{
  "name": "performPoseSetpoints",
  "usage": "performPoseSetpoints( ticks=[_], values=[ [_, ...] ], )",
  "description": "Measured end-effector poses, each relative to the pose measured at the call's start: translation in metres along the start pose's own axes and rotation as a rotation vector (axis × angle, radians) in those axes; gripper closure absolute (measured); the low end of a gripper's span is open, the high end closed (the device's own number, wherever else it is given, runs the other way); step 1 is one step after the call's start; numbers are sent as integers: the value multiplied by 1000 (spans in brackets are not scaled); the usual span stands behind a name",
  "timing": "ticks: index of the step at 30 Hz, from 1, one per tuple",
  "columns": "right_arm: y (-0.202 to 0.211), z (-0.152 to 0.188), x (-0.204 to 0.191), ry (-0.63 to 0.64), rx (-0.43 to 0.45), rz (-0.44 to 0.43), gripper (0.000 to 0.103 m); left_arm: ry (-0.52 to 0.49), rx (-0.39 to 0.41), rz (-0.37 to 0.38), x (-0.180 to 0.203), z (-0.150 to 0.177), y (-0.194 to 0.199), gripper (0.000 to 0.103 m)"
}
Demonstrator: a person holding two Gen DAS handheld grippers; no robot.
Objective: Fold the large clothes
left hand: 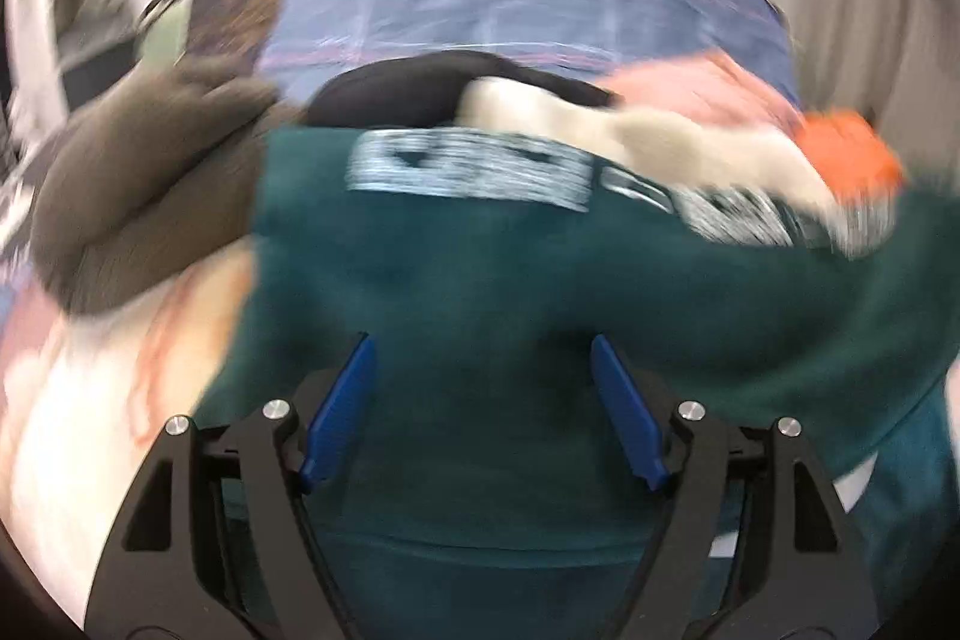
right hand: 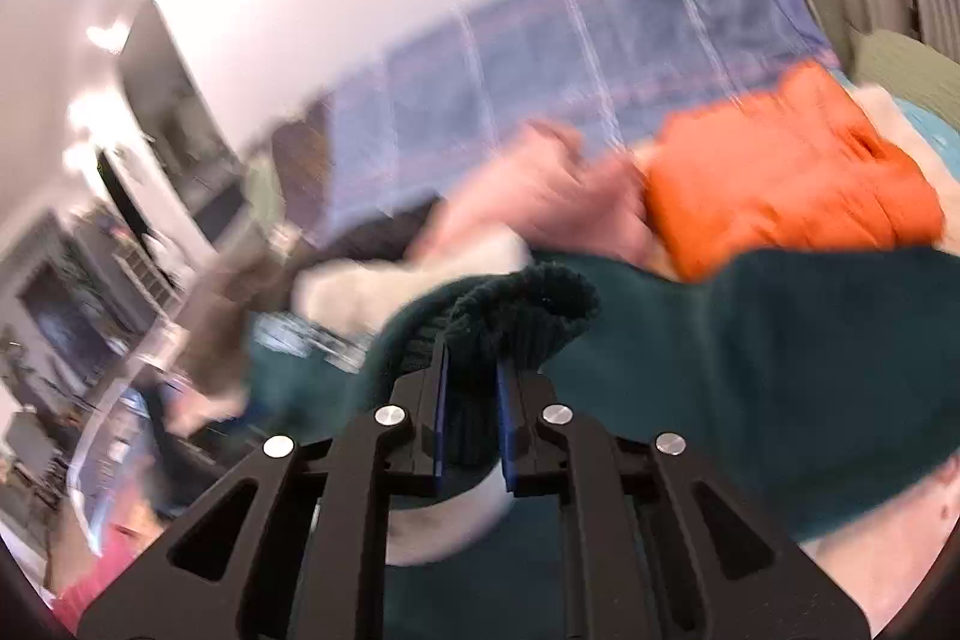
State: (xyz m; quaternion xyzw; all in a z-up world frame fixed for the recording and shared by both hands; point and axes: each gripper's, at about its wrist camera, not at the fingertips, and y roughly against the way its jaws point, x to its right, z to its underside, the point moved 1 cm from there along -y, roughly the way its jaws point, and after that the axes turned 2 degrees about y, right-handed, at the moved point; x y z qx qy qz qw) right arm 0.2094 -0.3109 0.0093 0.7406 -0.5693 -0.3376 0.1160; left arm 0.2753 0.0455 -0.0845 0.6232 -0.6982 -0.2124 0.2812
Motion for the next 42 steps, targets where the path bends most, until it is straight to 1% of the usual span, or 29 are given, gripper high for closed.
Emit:
performPoseSetpoints(
  ticks=[1,3,4,6,7,8,9,11,12,13,14,15,17,19,21,23,24,25,26,28,31,33,36,37,38,39,40,41,42],
  values=[
    [-12,13,10,-11,-45,24,88,26,5,-5,-9,-3,3,29],
    [-35,43,27,-50,-129,12,81,106,24,-22,-38,-10,14,29],
    [-39,54,34,-72,-138,-3,80,133,24,-18,-47,-11,18,31],
    [-28,57,37,-90,-121,-39,75,187,5,-2,-74,-7,31,31],
    [-20,53,36,-88,-110,-39,70,197,-6,-2,-86,-3,38,31],
    [-10,48,33,-77,-82,-31,60,192,-12,-2,-93,2,44,31],
    [5,41,29,-52,-32,-6,57,185,-18,-3,-99,5,48,31],
    [33,28,20,-1,61,102,56,158,-43,8,-106,14,52,35],
    [48,21,14,-1,113,148,56,136,-59,18,-107,19,54,38],
    [60,14,6,-11,154,146,56,111,-67,15,-104,24,54,41],
    [62,8,1,-11,168,128,56,84,-76,10,-102,26,51,43],
    [65,0,-16,18,170,80,56,56,-86,-2,-99,29,50,45],
    [62,-10,-47,103,148,35,56,20,-125,-34,-95,37,43,46],
    [43,-21,-101,249,111,1,52,21,-130,-31,-95,37,37,46],
    [19,-24,-152,388,68,-47,46,43,-127,-10,-97,38,34,46],
    [-13,-24,-200,487,-5,-105,41,72,-118,27,-103,37,33,46],
    [-33,-24,-222,529,-43,-115,41,88,-116,47,-106,39,32,46],
    [-56,-25,-247,573,-74,-108,41,103,-117,64,-108,40,30,46],
    [-67,-25,-257,595,-86,-103,41,118,-121,82,-111,42,28,46],
    [-109,-21,-298,671,-135,-73,41,141,-122,104,-115,44,27,44],
    [-161,-28,-331,698,-174,-28,41,167,-114,140,-119,47,27,44],
    [-188,-30,-344,702,-202,0,40,188,-118,171,-122,49,25,44],
    [-225,-32,-353,715,-254,50,38,222,-114,214,-126,49,25,45],
    [-233,-31,-355,729,-256,71,38,228,-112,222,-127,49,25,48],
    [-238,-29,-359,743,-254,88,48,242,-107,238,-130,49,25,52],
    [-246,-28,-362,753,-250,102,95,258,-99,252,-132,49,26,65],
    [-248,-30,-362,720,-247,95,94,277,-92,257,-136,49,27,72],
    [-252,-31,-365,698,-229,82,96,301,-92,248,-140,50,28,75],
    [-250,-34,-371,685,-182,59,97,323,-98,216,-143,52,29,80]
  ],
)
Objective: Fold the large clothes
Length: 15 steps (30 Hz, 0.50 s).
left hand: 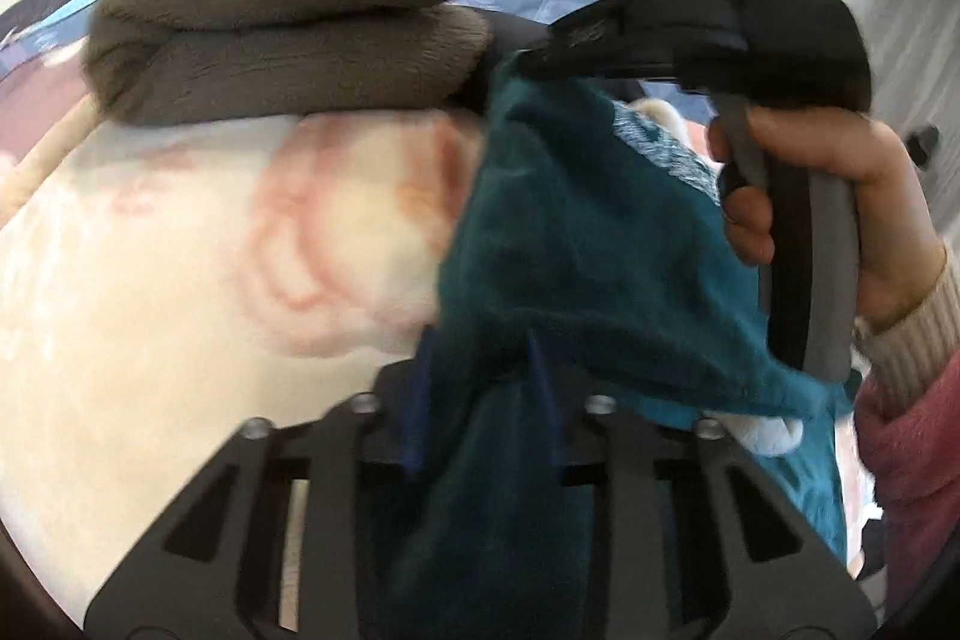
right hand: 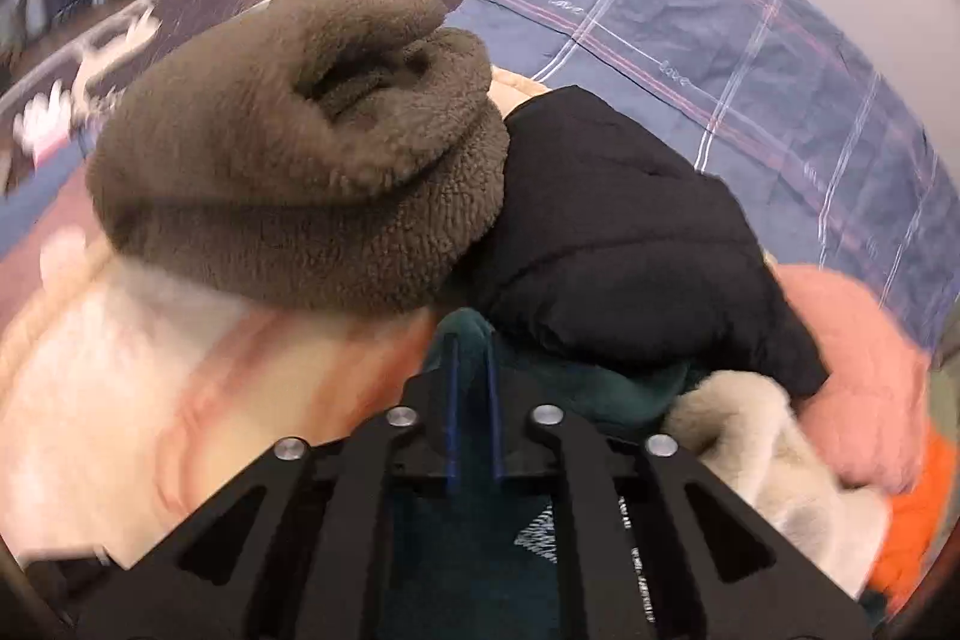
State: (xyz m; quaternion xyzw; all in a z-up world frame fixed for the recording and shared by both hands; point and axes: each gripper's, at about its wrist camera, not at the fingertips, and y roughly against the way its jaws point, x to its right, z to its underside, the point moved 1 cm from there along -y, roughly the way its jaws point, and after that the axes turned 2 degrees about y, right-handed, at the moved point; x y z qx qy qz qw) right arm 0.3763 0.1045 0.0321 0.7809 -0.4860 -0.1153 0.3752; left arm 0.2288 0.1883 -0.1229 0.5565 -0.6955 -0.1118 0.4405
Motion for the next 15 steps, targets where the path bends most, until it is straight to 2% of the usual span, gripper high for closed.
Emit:
performPoseSetpoints(
  ticks=[4,6,9,11,13,15],
  values=[
    [-14,-13,-4,-36,64,9,103,20,43,-105,-5,2,9,88],
    [-29,-15,-6,-51,59,-23,103,40,35,-100,-10,3,8,88],
    [-40,-6,-11,-32,45,9,103,42,21,-86,-10,3,5,87],
    [-25,-4,-5,-65,67,4,103,43,21,-83,-10,5,5,83],
    [11,3,8,-125,124,-29,101,60,17,-79,-11,4,3,76],
    [57,21,24,-139,196,-40,91,74,14,-67,-13,4,3,75]
  ],
)
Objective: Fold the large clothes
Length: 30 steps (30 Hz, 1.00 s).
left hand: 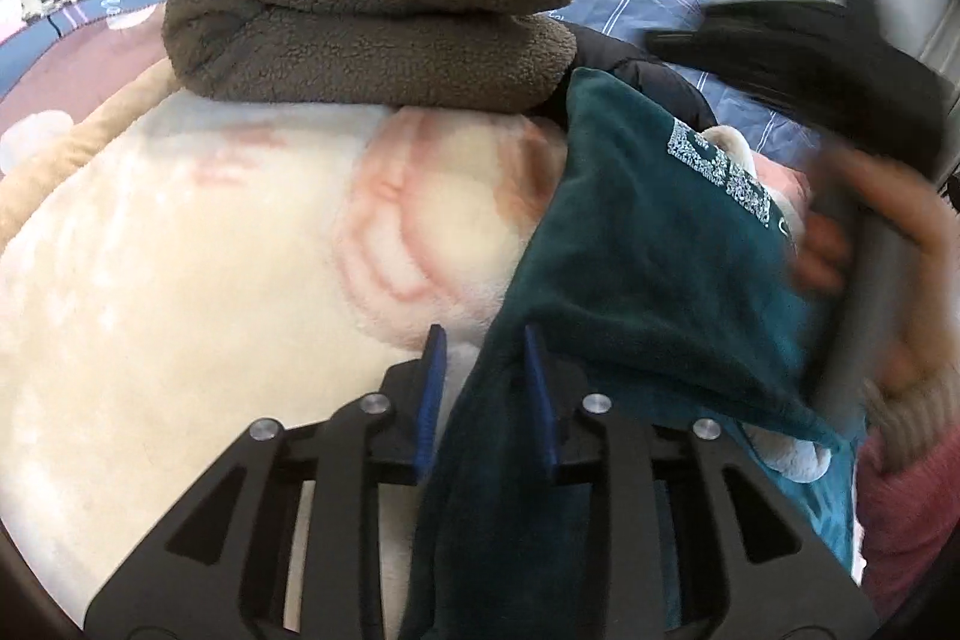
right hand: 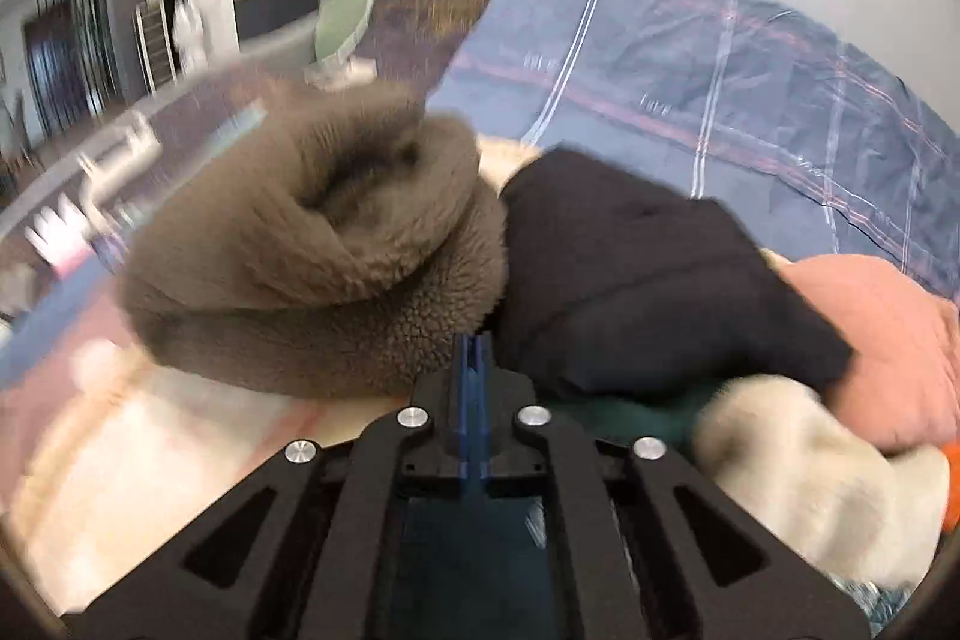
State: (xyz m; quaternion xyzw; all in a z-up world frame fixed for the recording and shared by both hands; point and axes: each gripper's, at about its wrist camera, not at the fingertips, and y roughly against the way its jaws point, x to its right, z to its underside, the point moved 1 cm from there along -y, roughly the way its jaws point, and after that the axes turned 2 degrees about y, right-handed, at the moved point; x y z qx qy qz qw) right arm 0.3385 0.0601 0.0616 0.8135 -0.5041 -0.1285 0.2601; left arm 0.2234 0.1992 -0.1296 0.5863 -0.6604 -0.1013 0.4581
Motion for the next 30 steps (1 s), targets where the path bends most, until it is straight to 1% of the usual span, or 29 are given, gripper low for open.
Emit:
performPoseSetpoints(
  ticks=[1,2,4,5,7,8,9,11,12,13,14,15,16,17,19,20,22,23,24,25,26,28,30],
  values=[
    [26,9,9,12,27,12,87,-1,1,0,-2,1,4,75],
    [42,17,16,23,39,29,80,-8,3,-4,-2,1,4,75],
    [85,44,45,32,55,92,79,-18,7,-8,-1,2,5,75],
    [101,58,61,13,56,119,79,-20,7,-9,0,3,5,75],
    [133,95,107,-90,51,174,79,-17,5,-6,0,0,4,75],
    [148,122,136,-172,40,205,79,-16,3,-6,0,0,4,75],
    [156,144,156,-231,22,234,79,-18,1,-7,0,-1,3,74],
    [150,181,187,-319,-72,274,76,-27,-1,-18,1,-4,-2,74],
    [135,207,205,-387,-151,244,77,-32,-2,-24,2,-4,-3,73],
    [126,225,217,-445,-143,182,76,-39,-4,-28,3,-4,-4,68],
    [121,236,223,-477,-89,142,75,-46,-8,-36,5,-4,-6,67],
    [117,239,224,-467,-66,142,73,-51,-8,-44,7,-4,-7,66],
    [115,238,221,-444,-54,161,73,-56,-7,-51,7,-4,-7,65],
    [115,236,216,-426,-48,181,69,-63,-3,-65,9,-4,-7,65],
    [115,234,212,-383,-44,220,69,-78,3,-95,12,-4,-7,63],
    [115,235,213,-385,-38,217,69,-94,7,-116,15,-4,-6,63],
    [118,240,221,-428,-23,169,68,-116,13,-148,19,-4,-4,61],
    [116,241,226,-448,-17,147,68,-140,25,-175,24,-6,0,63],
    [117,243,230,-466,-7,126,68,-165,39,-210,30,-7,7,68],
    [116,243,231,-475,-1,115,68,-203,67,-271,44,-7,19,76],
    [117,243,231,-480,4,109,68,-225,96,-269,59,-8,32,76],
    [117,242,228,-489,11,95,68,-271,151,-171,95,-8,56,76],
    [119,243,229,-507,18,73,67,-405,194,-69,157,0,70,75]
  ],
)
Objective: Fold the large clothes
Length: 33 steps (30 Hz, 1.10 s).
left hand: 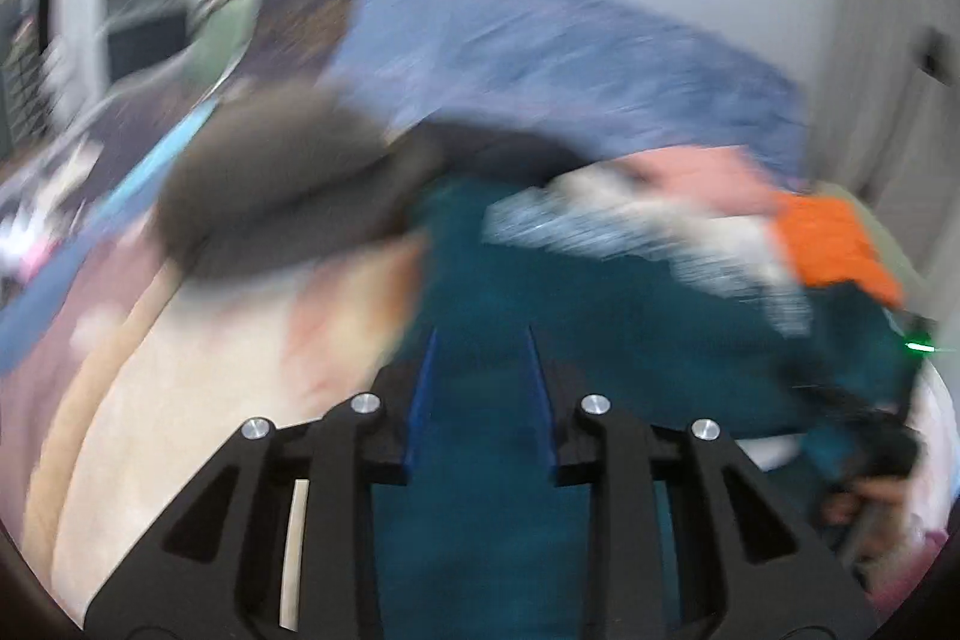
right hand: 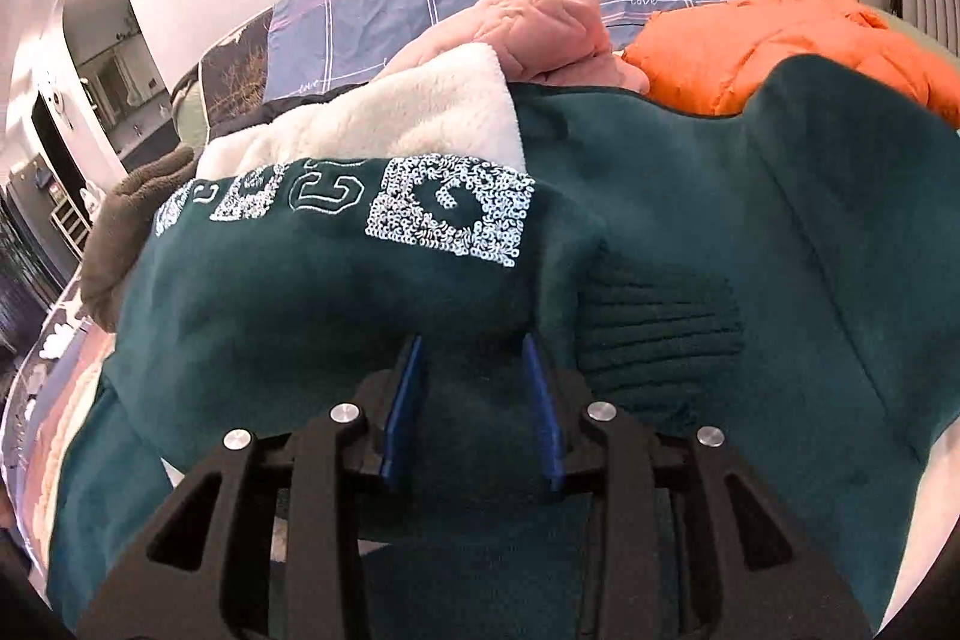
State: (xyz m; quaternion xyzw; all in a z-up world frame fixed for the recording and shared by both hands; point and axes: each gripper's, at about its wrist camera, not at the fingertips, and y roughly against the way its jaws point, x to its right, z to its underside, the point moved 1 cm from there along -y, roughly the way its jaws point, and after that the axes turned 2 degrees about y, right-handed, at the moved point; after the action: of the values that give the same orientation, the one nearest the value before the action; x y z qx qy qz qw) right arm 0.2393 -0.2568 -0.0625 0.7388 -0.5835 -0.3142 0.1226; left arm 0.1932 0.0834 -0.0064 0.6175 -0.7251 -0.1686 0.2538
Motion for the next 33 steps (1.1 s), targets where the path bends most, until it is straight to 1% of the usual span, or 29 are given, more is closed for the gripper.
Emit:
performPoseSetpoints(
  ticks=[1,2,3,4,5,6,7,9,10,11,12,13,14,16,17,18,19,20,21,22,23,24,26,27,28,29,30,32,33],
  values=[
    [2,2,0,-11,2,-13,67,-41,6,30,17,-3,0,69],
    [3,2,4,-29,4,-35,67,-112,4,85,49,-5,-6,66],
    [5,3,4,-42,6,-52,66,-164,-4,115,74,-5,-16,62],
    [6,4,7,-63,8,-75,66,-194,-10,122,90,-3,-26,62],
    [6,3,10,-77,8,-89,66,-225,-18,122,113,-1,-45,62],
    [7,3,14,-99,8,-113,66,-229,-22,130,123,0,-56,64],
    [7,3,16,-110,6,-125,66,-216,-28,161,133,2,-76,72],
    [8,2,18,-121,4,-140,66,-188,-55,198,138,7,-109,76],
    [9,2,17,-119,9,-144,66,-188,-107,182,139,15,-137,76],
    [9,2,17,-120,10,-143,66,-195,-123,169,139,26,-150,76],
    [11,2,18,-125,14,-145,66,-204,-114,178,138,36,-160,76],
    [14,2,18,-131,16,-148,67,-179,-112,206,132,39,-164,76],
    [18,3,19,-139,19,-155,67,-126,-112,249,123,34,-161,76],
    [36,0,24,-190,44,-172,66,-96,-106,283,114,34,-157,76],
    [47,-4,29,-230,67,-165,61,-82,-102,293,111,37,-158,76],
    [68,-12,39,-297,125,-161,56,-79,-102,295,110,36,-158,76],
    [80,-16,47,-327,157,-158,53,-82,-102,292,110,36,-158,76],
    [93,-22,58,-356,191,-141,43,-96,-98,279,116,38,-156,76],
    [111,-29,77,-389,227,-81,38,-106,-96,270,117,39,-155,76],
    [122,-32,91,-403,245,-27,38,-123,-90,257,119,40,-154,76],
    [136,-37,113,-414,262,58,38,-132,-87,248,121,42,-152,76],
    [150,-43,144,-424,271,177,38,-141,-85,238,125,41,-154,76],
    [168,-49,196,-467,272,354,38,-154,-84,223,128,41,-152,76],
    [178,-48,234,-522,259,451,38,-159,-85,219,129,40,-154,76],
    [184,-47,262,-572,245,507,38,-165,-85,213,130,40,-154,75],
    [187,-44,287,-622,228,546,38,-169,-84,208,132,41,-155,75],
    [188,-39,314,-678,198,553,38,-175,-82,201,133,41,-155,75],
    [181,-29,352,-777,159,513,38,-184,-79,193,135,41,-154,75],
    [175,-26,363,-810,149,497,38,-185,-78,190,135,41,-154,75]
  ],
)
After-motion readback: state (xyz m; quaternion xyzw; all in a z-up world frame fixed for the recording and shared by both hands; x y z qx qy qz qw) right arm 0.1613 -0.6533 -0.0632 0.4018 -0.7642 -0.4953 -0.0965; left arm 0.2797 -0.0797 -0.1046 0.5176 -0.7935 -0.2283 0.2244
